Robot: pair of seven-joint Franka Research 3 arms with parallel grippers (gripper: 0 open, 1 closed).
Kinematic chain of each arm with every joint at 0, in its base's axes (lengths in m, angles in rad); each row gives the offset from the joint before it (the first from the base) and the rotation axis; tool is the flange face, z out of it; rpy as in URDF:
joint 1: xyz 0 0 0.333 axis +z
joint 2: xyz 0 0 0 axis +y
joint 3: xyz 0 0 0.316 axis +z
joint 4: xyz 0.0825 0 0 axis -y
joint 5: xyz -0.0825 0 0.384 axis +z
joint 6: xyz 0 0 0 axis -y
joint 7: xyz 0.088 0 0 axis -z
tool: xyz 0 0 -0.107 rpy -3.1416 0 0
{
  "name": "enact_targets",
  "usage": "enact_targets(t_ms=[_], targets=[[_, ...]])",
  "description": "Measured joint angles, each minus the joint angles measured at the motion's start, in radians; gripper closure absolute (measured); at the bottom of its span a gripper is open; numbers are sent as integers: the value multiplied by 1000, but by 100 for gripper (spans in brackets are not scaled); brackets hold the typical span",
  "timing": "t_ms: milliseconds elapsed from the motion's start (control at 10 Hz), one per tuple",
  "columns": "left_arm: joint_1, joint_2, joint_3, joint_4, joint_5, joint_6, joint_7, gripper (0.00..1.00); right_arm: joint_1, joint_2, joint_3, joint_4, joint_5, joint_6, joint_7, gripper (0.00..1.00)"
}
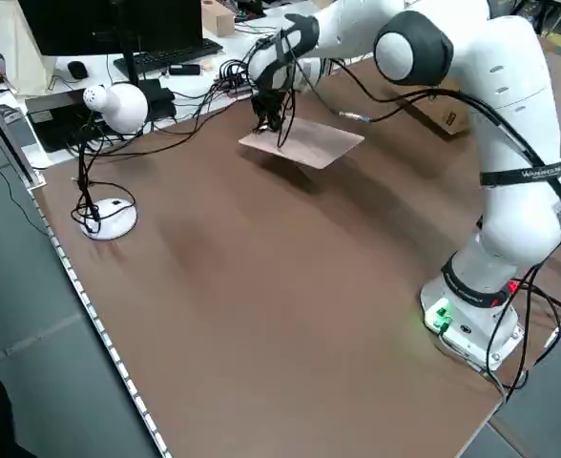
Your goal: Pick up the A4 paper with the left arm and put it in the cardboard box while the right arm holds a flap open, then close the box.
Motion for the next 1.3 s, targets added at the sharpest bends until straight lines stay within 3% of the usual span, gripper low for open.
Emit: enact_targets(t_ms=[300, 800, 1300], targets=[[10, -80, -1, 23, -75, -32, 0, 97, 34, 1, 0, -16, 0, 39, 56, 94], [9, -166, -4, 56, -88, -36, -66, 97, 81, 2, 0, -29, 0, 69, 90, 94], [6, -221, -5, 135, -109, -171, -76, 97, 117, 34, 0, -40, 0, 125, 102, 94]])
